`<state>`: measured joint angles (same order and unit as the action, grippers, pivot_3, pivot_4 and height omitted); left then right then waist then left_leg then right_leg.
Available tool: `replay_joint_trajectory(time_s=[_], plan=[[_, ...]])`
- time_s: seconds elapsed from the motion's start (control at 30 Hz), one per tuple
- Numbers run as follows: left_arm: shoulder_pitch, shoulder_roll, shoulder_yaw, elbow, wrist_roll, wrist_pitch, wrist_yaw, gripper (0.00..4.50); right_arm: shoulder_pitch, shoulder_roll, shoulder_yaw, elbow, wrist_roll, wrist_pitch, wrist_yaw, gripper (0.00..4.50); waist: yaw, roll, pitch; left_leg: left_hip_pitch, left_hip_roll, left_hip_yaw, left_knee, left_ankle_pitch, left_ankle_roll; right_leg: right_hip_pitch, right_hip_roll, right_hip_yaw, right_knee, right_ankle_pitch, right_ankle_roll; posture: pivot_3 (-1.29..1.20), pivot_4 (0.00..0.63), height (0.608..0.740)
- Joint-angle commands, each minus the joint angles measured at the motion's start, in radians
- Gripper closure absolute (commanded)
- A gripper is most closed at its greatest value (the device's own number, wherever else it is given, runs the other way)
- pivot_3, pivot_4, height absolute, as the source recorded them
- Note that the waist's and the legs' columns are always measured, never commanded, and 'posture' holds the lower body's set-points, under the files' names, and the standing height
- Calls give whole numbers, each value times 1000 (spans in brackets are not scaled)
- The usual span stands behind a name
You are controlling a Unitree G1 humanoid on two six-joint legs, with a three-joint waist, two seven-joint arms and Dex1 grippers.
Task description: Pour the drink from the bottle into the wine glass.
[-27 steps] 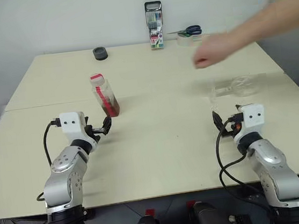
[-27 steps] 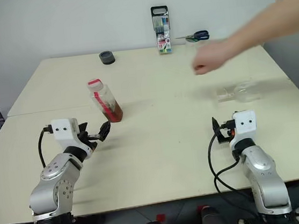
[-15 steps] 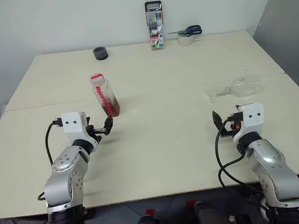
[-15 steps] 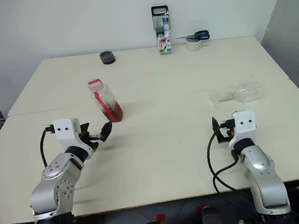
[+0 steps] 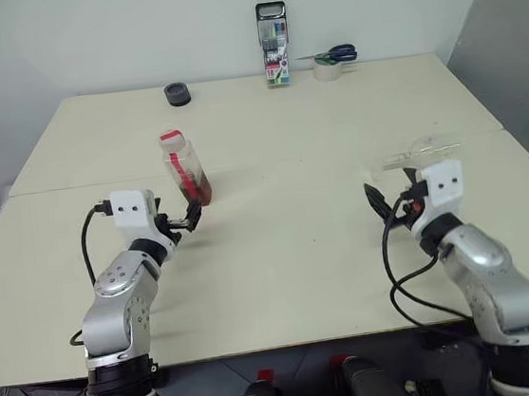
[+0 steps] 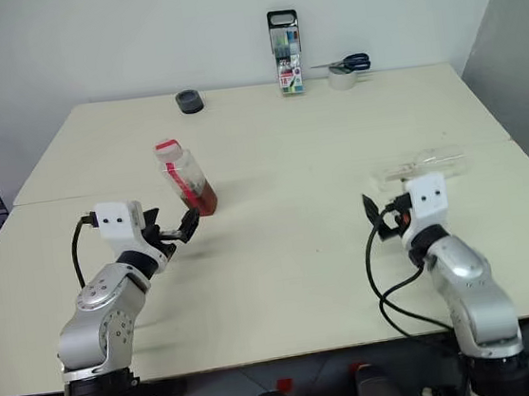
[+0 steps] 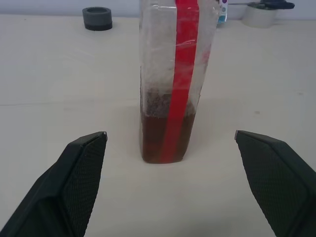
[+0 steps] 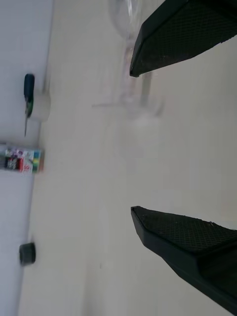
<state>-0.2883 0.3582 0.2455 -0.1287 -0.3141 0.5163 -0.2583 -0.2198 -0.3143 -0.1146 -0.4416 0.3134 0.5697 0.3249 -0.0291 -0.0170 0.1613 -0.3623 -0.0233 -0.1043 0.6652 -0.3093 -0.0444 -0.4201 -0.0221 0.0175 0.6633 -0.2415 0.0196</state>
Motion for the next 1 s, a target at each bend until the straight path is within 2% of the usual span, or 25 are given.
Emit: replay_joint_trajectory(time_s=[0.03, 0.17, 0.27, 0.7, 1.0], plan=[[-25, 13, 0, 5, 7, -31, -11, 47, -106, -97, -46, -81, 223, 106, 183, 0, 0, 0, 0, 0, 0, 0, 0, 0, 0, 0, 0, 0, 0, 0, 0, 0, 150, 740], [-49, 9, -8, 31, 11, -44, -22, 47, -226, -194, -31, -54, 357, 189, 309, 0, 1, 0, 0, 0, -1, 0, 0, -2, 4, 0, 0, 0, -1, 0, 0, 0, 150, 740], [-71, 17, -28, 58, 34, -64, -27, 47, -283, -200, 6, -47, 413, 223, 341, 0, 1, 0, 0, -1, 0, 0, 0, -2, 4, 1, 0, -1, -1, 0, 0, 0, 150, 740], [-214, 16, -49, 247, 81, -179, -52, 47, -310, -187, 45, -65, 472, 248, 324, 0, 2, 0, 0, -1, -1, -1, 1, 0, 0, 0, -2, -1, -1, 0, 0, 0, 150, 740], [-346, 14, -62, 498, 121, -325, -88, 47, -324, -220, 33, -91, 525, 277, 315, 0, 3, 0, 0, -1, -1, -1, 1, 0, 0, 0, -2, -1, -1, 0, 0, 0, 150, 740]])
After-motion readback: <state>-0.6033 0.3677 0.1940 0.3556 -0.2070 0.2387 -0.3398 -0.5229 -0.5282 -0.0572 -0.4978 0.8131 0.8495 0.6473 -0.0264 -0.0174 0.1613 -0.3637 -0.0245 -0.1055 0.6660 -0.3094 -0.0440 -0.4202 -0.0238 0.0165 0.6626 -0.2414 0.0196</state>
